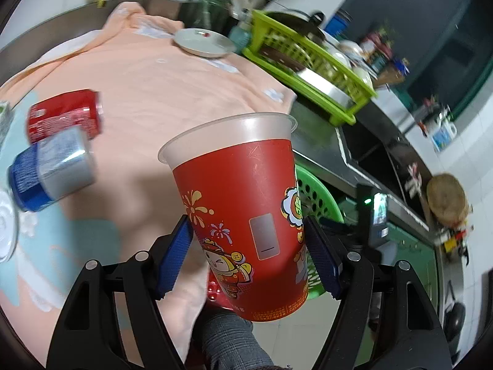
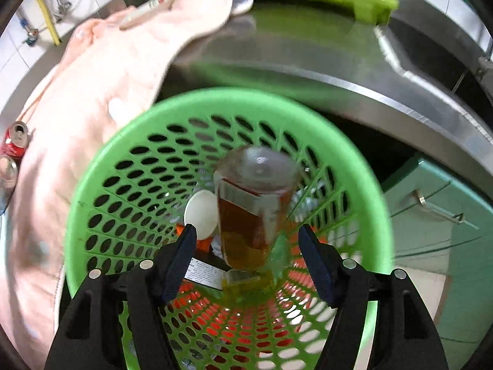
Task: Collect trash
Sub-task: 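Drop the juice bottle into the basket with the right tool while the left tool drops the red cup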
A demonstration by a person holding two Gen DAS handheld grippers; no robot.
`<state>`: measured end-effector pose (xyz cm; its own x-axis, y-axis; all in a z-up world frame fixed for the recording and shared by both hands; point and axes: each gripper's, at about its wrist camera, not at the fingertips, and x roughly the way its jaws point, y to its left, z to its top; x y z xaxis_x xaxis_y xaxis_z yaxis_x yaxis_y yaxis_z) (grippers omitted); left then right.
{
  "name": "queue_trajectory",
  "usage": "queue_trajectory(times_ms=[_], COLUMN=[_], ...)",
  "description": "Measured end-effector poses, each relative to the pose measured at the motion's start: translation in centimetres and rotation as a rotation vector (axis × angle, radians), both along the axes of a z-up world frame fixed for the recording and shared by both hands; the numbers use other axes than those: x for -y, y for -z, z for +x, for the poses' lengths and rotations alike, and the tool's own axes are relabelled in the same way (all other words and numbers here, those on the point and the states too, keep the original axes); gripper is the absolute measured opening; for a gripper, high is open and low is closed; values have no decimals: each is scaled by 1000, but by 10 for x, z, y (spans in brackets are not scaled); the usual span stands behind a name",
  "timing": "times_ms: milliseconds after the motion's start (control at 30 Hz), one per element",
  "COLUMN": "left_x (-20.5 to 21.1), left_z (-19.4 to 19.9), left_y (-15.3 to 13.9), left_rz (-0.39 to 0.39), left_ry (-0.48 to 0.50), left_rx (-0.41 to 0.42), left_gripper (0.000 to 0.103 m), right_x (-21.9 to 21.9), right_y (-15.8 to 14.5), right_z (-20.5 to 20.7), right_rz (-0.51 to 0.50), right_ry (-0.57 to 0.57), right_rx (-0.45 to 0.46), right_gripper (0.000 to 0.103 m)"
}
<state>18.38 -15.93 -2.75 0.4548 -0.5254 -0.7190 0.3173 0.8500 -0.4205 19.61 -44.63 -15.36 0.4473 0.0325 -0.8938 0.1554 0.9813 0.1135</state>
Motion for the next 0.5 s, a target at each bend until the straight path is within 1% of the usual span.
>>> queue_trajectory(times_ms=[67, 167, 267, 367, 433, 500], left_x=[14, 40, 63, 88, 107, 121], left_z=[1, 6, 10, 12, 15, 17], left_y=[5, 16, 28, 45, 60, 73], left_rz=[5, 1, 23, 43, 80, 108], left_ry=[28, 80, 113, 149, 164, 179], left_rx=[-9, -36, -52, -71, -87, -101], left_gripper=[72, 72, 72, 72, 72, 72], right_x=[6, 16, 27, 37, 42, 42], right_y=[-18, -44, -66, -75, -80, -78], right_z=[-14, -38, -60, -81, -91, -100], right_rz=[0, -5, -7, 19, 23, 34], right_ry=[1, -6, 8, 35, 48, 52], right_rx=[52, 135, 212, 258, 275, 289], right_gripper=[70, 72, 76, 76, 76, 76])
